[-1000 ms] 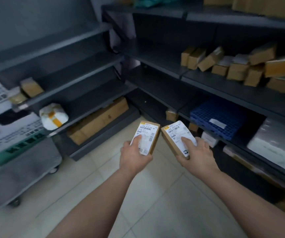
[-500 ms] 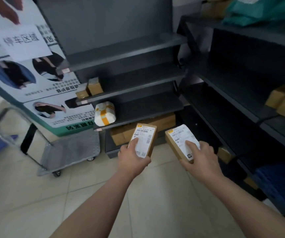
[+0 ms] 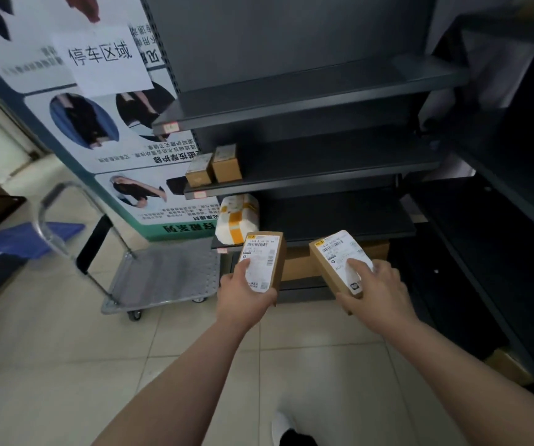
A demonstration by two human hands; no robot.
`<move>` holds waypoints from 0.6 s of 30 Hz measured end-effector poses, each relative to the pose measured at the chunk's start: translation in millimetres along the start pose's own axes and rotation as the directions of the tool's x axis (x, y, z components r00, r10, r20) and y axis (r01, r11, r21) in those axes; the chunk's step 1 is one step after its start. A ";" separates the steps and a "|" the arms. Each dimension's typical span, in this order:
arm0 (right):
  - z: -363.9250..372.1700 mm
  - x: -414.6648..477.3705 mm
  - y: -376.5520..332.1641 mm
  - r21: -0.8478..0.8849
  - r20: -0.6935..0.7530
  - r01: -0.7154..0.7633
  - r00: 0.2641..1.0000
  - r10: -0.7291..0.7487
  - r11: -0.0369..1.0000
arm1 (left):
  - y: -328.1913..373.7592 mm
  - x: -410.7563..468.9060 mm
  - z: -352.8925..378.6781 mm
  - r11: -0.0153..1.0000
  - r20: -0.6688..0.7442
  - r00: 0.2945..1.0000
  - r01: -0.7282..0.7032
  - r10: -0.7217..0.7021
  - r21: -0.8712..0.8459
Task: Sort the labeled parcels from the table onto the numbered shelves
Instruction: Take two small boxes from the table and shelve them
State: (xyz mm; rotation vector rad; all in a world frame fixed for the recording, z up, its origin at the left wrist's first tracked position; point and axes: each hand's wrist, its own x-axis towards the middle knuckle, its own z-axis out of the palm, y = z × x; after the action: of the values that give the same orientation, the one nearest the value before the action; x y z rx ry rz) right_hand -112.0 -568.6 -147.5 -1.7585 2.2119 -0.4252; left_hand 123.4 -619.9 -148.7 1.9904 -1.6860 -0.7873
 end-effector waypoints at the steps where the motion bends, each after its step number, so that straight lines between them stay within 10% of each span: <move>1: 2.6 16.7 -6.5 0.007 -0.005 -0.009 1.000 0.009 1.000 | 1.2 20.8 -2.3 1.000 0.003 1.000 -0.006 0.006 -0.004; 18: 7.4 265.6 -63.6 0.053 -0.004 -0.045 0.999 0.045 0.998 | 71.5 279.0 -7.4 0.998 -0.026 1.000 -0.005 0.006 0.067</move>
State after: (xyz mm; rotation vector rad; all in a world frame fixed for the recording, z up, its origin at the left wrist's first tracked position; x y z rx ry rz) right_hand -110.2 -841.6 -138.9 -1.6793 2.2182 -0.4743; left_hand 104.7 -907.3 -140.3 2.0306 -1.7230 -0.7088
